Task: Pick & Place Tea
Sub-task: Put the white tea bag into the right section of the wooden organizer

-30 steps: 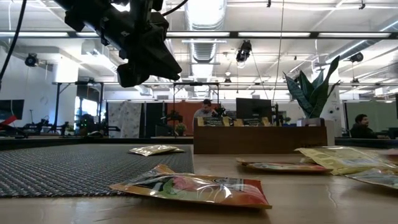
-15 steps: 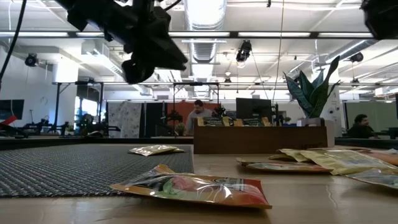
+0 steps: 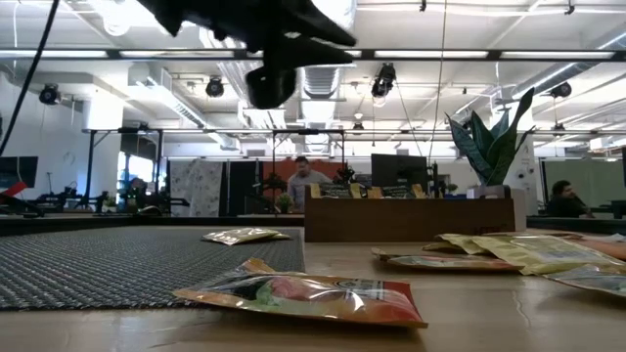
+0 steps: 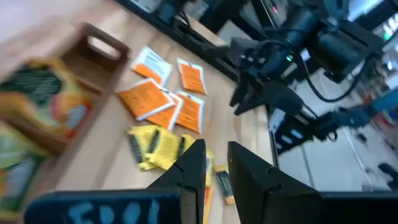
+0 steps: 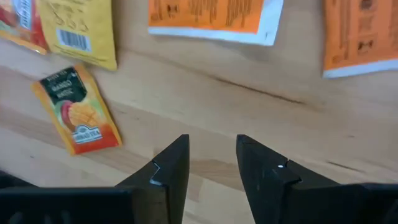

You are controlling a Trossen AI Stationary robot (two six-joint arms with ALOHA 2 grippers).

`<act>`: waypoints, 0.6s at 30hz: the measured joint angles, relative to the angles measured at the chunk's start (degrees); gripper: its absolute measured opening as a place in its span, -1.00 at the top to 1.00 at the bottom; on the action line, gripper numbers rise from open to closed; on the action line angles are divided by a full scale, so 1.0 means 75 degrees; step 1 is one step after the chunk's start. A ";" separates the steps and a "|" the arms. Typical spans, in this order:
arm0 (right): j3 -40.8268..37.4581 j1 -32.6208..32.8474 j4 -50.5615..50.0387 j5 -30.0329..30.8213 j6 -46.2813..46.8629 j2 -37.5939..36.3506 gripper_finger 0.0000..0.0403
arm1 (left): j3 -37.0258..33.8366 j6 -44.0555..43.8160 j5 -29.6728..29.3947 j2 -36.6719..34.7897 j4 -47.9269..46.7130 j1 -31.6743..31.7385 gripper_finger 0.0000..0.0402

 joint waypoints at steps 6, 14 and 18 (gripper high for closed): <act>0.0012 0.0019 0.0320 0.0289 0.0029 0.0344 0.27 | 0.1479 0.0857 0.0407 0.1230 -0.0925 -0.0082 0.69; 0.0010 -0.0030 -0.1030 0.0807 0.0162 0.0500 0.23 | 0.3129 0.1638 0.1015 0.2916 -0.1750 -0.0121 0.69; -0.0051 -0.0226 -0.1492 0.0854 0.0164 0.0470 0.23 | 0.3765 0.1821 0.1174 0.3660 -0.1912 -0.0195 0.69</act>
